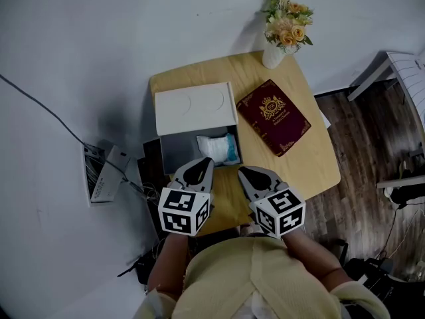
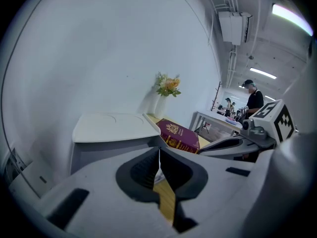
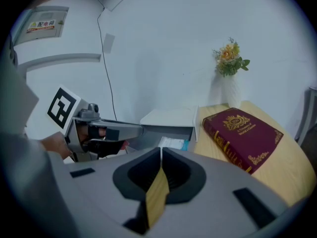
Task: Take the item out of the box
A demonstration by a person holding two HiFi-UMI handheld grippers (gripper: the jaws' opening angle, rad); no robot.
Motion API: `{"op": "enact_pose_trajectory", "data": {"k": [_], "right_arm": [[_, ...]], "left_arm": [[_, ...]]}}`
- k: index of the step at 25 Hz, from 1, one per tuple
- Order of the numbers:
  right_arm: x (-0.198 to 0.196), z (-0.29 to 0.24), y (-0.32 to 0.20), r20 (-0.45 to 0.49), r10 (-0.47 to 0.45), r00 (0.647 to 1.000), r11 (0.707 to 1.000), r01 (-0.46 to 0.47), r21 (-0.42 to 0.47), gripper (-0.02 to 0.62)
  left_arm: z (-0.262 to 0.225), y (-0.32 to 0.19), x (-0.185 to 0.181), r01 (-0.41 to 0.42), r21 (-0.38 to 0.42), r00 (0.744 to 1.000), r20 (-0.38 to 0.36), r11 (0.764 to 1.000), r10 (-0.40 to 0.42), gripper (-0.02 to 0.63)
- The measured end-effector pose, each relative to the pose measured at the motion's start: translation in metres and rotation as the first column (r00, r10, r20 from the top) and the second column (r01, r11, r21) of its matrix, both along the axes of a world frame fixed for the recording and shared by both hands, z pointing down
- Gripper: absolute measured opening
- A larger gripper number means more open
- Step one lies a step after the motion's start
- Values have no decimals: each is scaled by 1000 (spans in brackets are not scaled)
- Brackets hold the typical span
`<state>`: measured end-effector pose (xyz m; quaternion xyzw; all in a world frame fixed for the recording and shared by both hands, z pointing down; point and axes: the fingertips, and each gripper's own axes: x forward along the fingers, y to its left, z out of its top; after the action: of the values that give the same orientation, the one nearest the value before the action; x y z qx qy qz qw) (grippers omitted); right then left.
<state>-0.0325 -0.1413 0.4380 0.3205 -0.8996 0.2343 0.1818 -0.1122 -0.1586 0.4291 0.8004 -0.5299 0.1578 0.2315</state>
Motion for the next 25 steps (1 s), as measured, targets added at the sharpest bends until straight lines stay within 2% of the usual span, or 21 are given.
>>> {"op": "enact_pose_trajectory", "data": {"k": [8,12,16,22,25], "right_arm": [[-15,-1,-23,-21,-2,1000,1000,2,3,32],[-16,0,-32,-37,-1,999,1000,1,3,32],[-15,2,-40,-55,-3,998,1000,3,6,32],[-18,4,-47,-54,-11,998,1000,10,-8,32],[-20,6,-48,-62,-20,998,1000,19,-15,32]], "left_arm": [[12,-29,-14,-40,-45,997,58,998,42,23],[18,-38,-17,-98,-80,988,108,992,107,23],[25,-46,-13,-177,-122,978,93,977,188,23],[39,-55,-9,-266,-170,940,172,949,294,25],[51,-52,-5,-302,-208,921,187,930,341,25]]}}
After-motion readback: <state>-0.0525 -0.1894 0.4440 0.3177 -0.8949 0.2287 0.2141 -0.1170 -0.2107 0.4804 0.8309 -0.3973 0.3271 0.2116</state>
